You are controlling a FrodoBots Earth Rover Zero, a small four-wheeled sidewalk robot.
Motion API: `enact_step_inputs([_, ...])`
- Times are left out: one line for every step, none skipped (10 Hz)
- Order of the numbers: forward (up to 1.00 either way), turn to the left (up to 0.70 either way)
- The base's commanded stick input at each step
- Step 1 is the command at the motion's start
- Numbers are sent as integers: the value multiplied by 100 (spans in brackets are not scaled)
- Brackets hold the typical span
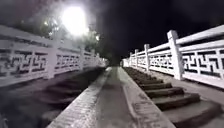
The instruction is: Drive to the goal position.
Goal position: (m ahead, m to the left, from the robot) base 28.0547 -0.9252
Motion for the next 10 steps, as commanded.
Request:
enact_step_inputs([45,0])
enact_step_inputs([45,0])
enact_step_inputs([45,0])
enact_step_inputs([45,0])
enact_step_inputs([45,0])
enact_step_inputs([45,0])
enact_step_inputs([45,0])
enact_step_inputs([45,0])
enact_step_inputs([45,0])
enact_step_inputs([45,0])
